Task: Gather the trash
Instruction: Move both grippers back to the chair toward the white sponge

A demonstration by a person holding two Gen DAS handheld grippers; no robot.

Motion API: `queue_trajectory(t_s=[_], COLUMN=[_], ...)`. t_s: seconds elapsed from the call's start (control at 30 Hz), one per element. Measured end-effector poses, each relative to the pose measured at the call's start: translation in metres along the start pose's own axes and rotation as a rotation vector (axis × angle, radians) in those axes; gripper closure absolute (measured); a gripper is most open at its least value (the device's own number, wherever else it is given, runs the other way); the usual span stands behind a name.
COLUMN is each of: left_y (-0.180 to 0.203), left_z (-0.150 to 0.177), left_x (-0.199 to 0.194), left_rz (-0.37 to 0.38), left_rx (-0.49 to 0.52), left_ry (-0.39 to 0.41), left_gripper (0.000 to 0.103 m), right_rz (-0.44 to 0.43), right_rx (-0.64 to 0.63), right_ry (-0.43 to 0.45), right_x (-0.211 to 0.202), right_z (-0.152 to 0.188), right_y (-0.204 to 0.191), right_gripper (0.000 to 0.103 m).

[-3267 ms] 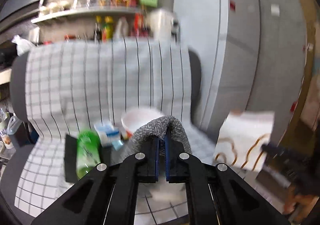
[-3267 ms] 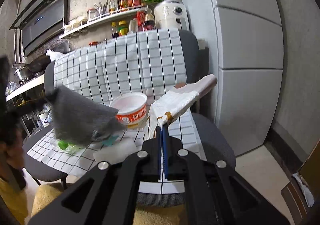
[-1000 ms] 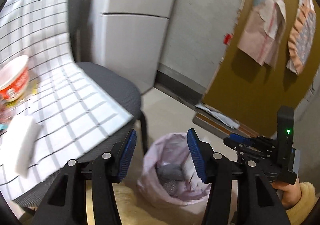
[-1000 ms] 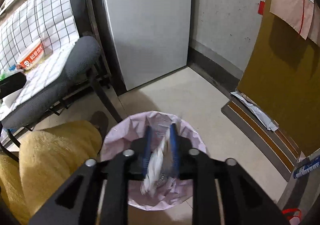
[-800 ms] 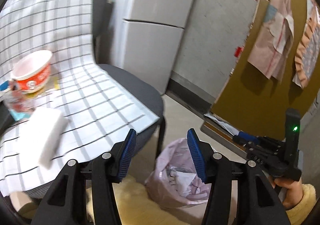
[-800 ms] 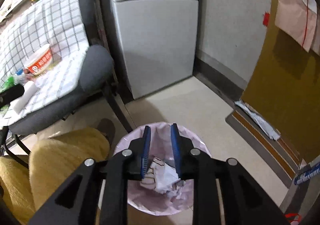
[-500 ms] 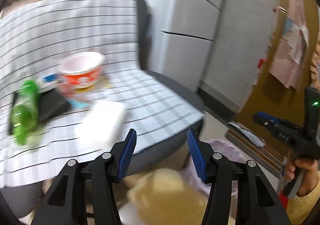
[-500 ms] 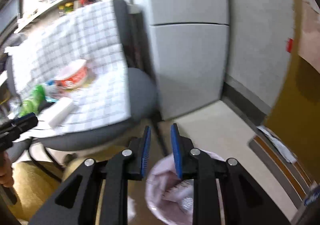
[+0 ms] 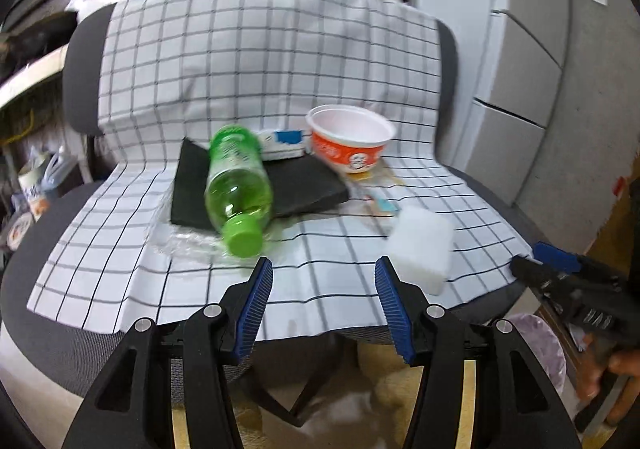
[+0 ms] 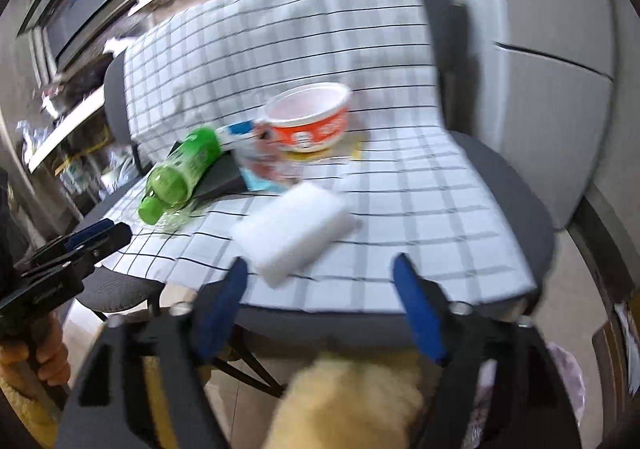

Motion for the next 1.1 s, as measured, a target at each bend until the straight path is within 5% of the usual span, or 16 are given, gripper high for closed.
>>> queue_trajectory(t_s=[0.37,0.6,0.87,1.1], left_y=[-0.028,-0.030,-0.016,0.000], left_z=[0.012,0.017,0.018,0.020], left_x=[0.014,0.018,0.022,0.023], left_rz=[0.009,0.024,0.039,0.039], left_rx=[-0.062,-0.073,-0.057,-0.028], left_ry=[-0.040,-0.062,-0.068,-0.078], left_gripper=[0.048,0.048,0.048,0.048], right_rz=[0.143,0.307,0.269,0.215], right_rx=[-0.071,-0.098,-0.049,-0.003], right_ry=[-0.063,-0.089,-0.095,-0.072], right_x=[0.073,0.092,0.054,0.050], right_z=[-0.010,-0.010,0.006,0.010], right_y=[-0.047,-0.032,0.008,0.015], right_gripper=[0.011,0.010,0.010,0.024])
Point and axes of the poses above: each gripper's, at about its wrist camera, not at the fingertips, and x roughly the way its jaws point, y to its right, z to its underside, the point moved 8 cm from there along x, roughly the way its jaws point, and after that the axes turned 7 degrees about -x, right-handed, at the moved point
